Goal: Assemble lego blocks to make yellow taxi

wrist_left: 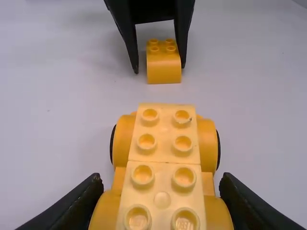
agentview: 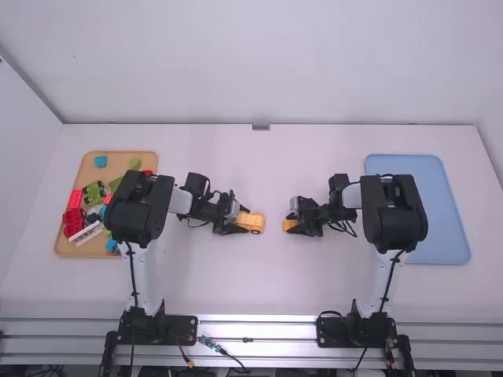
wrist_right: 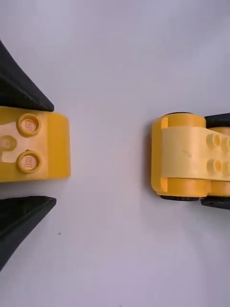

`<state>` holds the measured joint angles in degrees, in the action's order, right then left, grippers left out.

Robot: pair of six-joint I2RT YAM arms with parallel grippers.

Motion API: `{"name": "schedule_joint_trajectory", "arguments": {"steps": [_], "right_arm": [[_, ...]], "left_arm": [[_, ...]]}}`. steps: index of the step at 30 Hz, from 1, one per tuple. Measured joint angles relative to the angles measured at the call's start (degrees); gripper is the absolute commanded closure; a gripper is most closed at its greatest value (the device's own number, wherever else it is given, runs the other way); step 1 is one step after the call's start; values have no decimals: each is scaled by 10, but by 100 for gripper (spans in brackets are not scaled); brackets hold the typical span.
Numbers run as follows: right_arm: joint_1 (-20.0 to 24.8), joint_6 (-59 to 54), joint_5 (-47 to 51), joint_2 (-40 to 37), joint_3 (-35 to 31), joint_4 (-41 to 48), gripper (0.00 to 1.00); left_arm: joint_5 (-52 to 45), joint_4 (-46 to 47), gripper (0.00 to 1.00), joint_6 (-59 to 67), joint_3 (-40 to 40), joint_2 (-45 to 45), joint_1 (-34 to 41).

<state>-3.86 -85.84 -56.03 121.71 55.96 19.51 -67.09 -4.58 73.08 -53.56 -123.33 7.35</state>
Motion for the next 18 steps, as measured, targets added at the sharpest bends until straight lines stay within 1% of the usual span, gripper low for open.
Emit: {"name": "schedule_joint_trajectory", "arguments": {"steps": [2,4,11,12,17,18], "right_arm": [[0,0,0,0,0,0,57],[0,1,-1,0,0,1,54],[0,2,-1,0,0,2,53],[0,2,-1,0,0,2,55],[0,3,0,0,0,7,68],[0,2,0,0,1,15,67]], "left_arm": [[0,0,52,0,0,0,0],[0,0,52,0,0,0,0],[0,0,52,0,0,0,0],[0,0,53,0,0,0,0],[0,0,55,0,0,0,0],[0,0,55,0,0,0,0]]}}
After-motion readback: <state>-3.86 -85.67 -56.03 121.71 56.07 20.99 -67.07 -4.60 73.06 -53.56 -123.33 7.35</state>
